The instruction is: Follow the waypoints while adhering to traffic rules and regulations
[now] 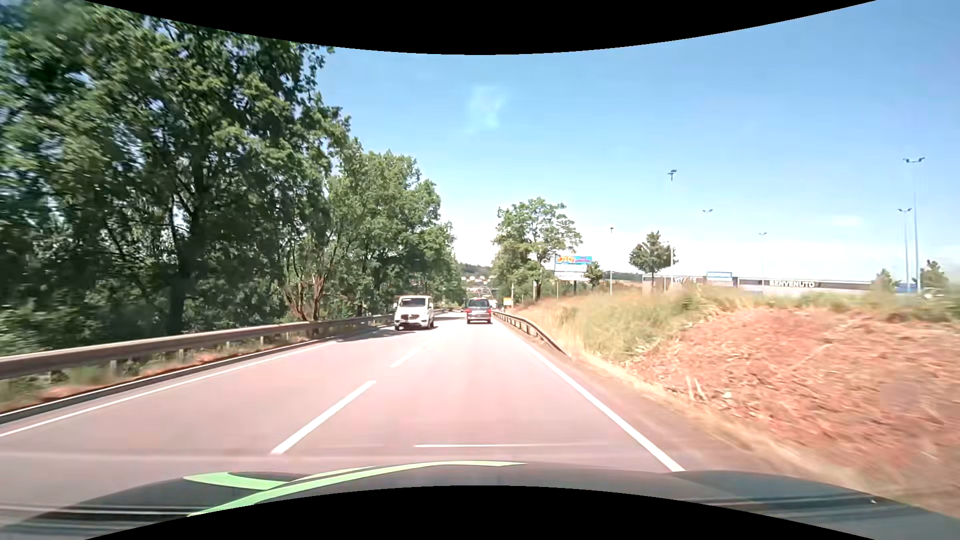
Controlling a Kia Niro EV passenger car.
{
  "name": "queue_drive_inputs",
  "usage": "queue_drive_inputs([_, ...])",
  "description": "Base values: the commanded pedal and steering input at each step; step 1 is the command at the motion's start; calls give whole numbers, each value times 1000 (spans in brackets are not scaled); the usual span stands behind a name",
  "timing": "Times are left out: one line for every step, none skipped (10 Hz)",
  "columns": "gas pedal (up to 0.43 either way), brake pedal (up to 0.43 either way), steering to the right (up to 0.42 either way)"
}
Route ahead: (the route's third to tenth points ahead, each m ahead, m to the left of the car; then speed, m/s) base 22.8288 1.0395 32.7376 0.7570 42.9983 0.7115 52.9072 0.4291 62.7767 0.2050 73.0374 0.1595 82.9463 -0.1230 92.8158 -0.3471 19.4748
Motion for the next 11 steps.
queue_drive_inputs([0, 183, 3])
queue_drive_inputs([0, 201, 3])
queue_drive_inputs([0, 201, 3])
queue_drive_inputs([0, 207, 2])
queue_drive_inputs([0, 213, 2])
queue_drive_inputs([0, 213, 2])
queue_drive_inputs([0, 213, 2])
queue_drive_inputs([0, 220, 2])
queue_drive_inputs([0, 220, 2])
queue_drive_inputs([0, 226, 2])
queue_drive_inputs([0, 232, 2])
